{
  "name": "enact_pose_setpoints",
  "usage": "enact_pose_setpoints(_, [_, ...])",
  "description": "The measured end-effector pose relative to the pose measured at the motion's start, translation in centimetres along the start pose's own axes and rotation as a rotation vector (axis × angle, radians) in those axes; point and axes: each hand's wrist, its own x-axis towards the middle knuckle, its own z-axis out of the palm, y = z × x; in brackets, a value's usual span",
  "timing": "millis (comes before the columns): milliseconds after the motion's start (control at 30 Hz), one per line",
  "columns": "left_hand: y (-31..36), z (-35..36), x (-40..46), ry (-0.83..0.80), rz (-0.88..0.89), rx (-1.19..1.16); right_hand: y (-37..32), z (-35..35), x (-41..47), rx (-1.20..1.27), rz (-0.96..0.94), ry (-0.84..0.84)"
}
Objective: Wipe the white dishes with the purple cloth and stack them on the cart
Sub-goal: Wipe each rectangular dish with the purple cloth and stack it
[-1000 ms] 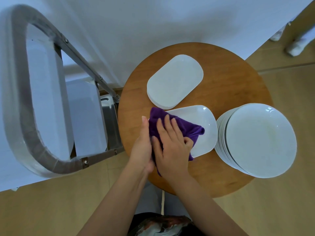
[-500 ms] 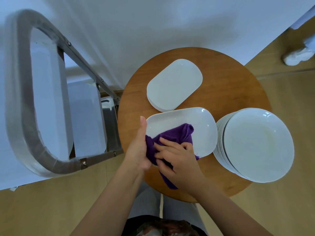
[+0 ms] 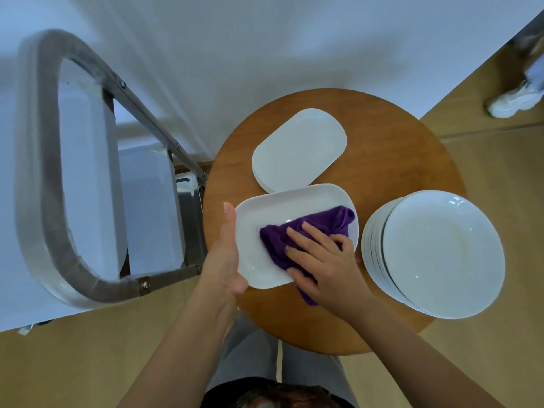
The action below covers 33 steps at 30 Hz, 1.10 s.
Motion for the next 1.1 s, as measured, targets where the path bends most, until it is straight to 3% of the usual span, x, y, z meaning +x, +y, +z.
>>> enact_pose_setpoints(200, [0.4,-1.2,0.3,0.06,0.095,0.098,2.0,0.0,-0.5,-0.124,0.044,0.028])
enact_pose_setpoints(300, [0.7,-1.3,0.1,0.098,0.095,0.133,2.2,-0.1,-0.1,-0.17,0.17,0.039])
enact_pose_setpoints(433, [1.2,-0.3,-0.3,0.171,0.092,0.22,0.4,-0.6,0.9,0.019,0.412,0.244])
enact_pose_setpoints(533, [1.4,0.8,-0.9,0.23,0.099,0.291,-2.8,-1.6,2.6,0.266,0.418,0.391])
enact_pose_setpoints(600, [1.0,1.4,-1.1,0.235,0.142,0.394,-4.8,-2.1,4.3,0.405,0.396,0.285])
enact_pose_setpoints(700, [0.3,1.7,-1.4,0.198,0.231,0.351,-5.3,-2.4,5.9,0.343,0.286,-0.24])
enact_pose_setpoints(767, [0.0,1.1,-1.4,0.202,0.237,0.345,-4.1,-2.6,6.3,0.192,0.156,-0.445])
enact_pose_setpoints(867, [-0.8,0.5,-1.6,0.125,0.262,0.458,-2.7,-3.4,7.6,0.064,0.079,-0.462])
enact_pose_setpoints(1100, [-1.7,-0.1,-1.8,0.102,0.319,0.565,-0.6,-4.2,9.5,0.266,0.137,-0.592])
